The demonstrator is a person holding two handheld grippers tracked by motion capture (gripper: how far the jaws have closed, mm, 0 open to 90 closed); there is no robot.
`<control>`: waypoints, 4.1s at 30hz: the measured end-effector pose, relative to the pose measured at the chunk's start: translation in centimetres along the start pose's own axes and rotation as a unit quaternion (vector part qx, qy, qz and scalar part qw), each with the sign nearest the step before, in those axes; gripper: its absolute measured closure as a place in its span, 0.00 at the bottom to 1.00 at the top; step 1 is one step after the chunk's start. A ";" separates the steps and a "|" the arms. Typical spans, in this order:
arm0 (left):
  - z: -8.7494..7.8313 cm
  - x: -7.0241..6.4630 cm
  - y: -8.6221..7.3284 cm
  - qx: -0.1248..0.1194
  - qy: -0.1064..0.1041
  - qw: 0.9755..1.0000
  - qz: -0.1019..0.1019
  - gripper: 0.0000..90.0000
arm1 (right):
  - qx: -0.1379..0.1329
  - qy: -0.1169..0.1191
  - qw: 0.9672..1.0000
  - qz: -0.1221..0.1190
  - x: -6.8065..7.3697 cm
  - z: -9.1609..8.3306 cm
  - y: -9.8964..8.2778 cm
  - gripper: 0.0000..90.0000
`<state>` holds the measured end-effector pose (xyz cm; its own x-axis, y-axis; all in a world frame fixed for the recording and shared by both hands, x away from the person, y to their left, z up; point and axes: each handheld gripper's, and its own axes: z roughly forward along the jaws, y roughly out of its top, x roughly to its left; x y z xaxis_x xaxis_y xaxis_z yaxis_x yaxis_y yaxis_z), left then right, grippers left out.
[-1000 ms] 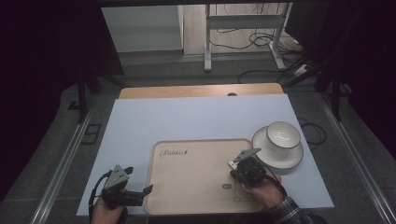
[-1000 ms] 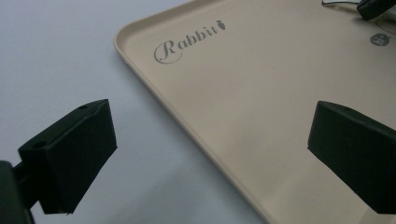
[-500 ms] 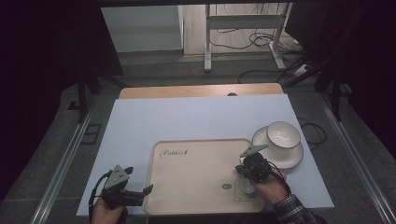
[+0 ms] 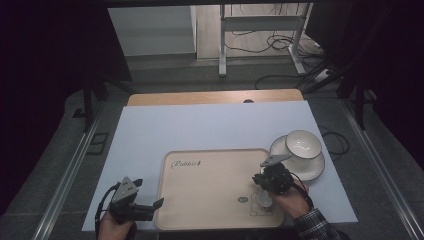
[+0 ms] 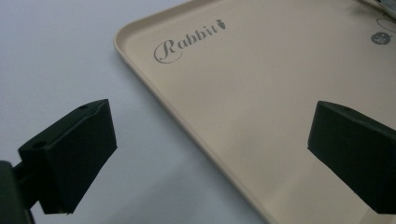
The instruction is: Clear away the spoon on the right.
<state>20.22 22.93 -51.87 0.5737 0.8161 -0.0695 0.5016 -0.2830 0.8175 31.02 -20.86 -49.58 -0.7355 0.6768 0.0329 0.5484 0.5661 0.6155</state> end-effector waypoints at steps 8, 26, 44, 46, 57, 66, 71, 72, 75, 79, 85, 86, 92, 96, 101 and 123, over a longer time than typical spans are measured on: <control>0.0 0.0 0.0 -0.001 -0.001 1.000 -0.002 0.01 | -0.019 -0.004 1.000 -0.004 0.0 -0.8 -0.1 0.81; 0.0 0.1 0.0 -0.001 -0.002 1.000 -0.003 0.01 | -0.038 -0.012 0.999 -0.003 0.2 -1.8 -0.5 0.64; 0.0 0.1 0.0 -0.001 -0.002 1.000 -0.002 0.01 | -0.062 -0.016 0.998 0.024 -0.1 -2.9 -1.4 0.46; 0.0 0.1 0.0 -0.001 -0.002 1.000 -0.002 0.01 | -0.064 -0.017 0.997 0.024 -0.2 -3.1 -1.4 0.43; 0.0 0.1 0.0 -0.001 -0.002 1.000 -0.002 0.01 | -0.075 -0.030 0.996 0.023 -0.2 -4.3 -1.9 0.32; 0.0 0.1 0.0 -0.001 -0.002 1.000 -0.003 0.01 | -0.086 -0.037 0.995 0.024 -0.1 -5.1 -2.5 0.24; 0.0 0.1 0.0 -0.001 -0.002 1.000 -0.003 0.01 | -0.089 -0.042 0.995 0.023 -0.1 -5.6 -2.9 0.21; 0.0 0.1 0.0 -0.001 -0.002 1.000 -0.003 0.01 | -0.091 -0.042 0.995 0.021 -0.1 -5.8 -3.1 0.20; 0.0 0.1 0.0 -0.001 -0.002 1.000 -0.004 0.01 | -0.093 -0.045 0.994 0.021 0.0 -6.0 -3.3 0.19; 0.0 0.1 0.0 -0.001 -0.002 1.000 -0.004 0.01 | -0.094 -0.047 0.994 0.023 0.0 -6.3 -3.7 0.17; 0.0 0.1 0.0 -0.001 -0.002 1.000 -0.004 0.01 | -0.097 -0.050 0.994 0.022 0.0 -6.8 -4.4 0.14; 0.0 0.1 0.0 -0.001 -0.002 1.000 -0.004 0.01 | -0.096 -0.049 0.994 0.023 0.0 -6.9 -4.5 0.14; 0.0 0.1 0.0 -0.001 -0.002 1.000 -0.004 0.01 | -0.097 -0.051 0.994 0.024 0.0 -7.2 -5.0 0.12; 0.0 0.1 0.0 -0.001 -0.002 1.000 -0.004 0.01 | -0.097 -0.054 0.994 0.025 0.0 -7.3 -5.3 0.12; 0.0 0.1 0.0 -0.001 -0.002 1.000 -0.005 0.01 | -0.098 -0.055 0.993 0.028 0.1 -7.7 -5.7 0.11; 0.0 0.1 0.0 -0.002 -0.002 1.000 -0.007 0.01 | -0.106 -0.071 0.991 0.047 0.0 -9.4 -7.8 0.09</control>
<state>20.29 23.04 -51.92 0.5684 0.8185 -0.0834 0.5073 -0.2689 0.8188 23.04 -29.70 -46.99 -0.6138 0.7894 -0.0041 0.5049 0.3966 0.7667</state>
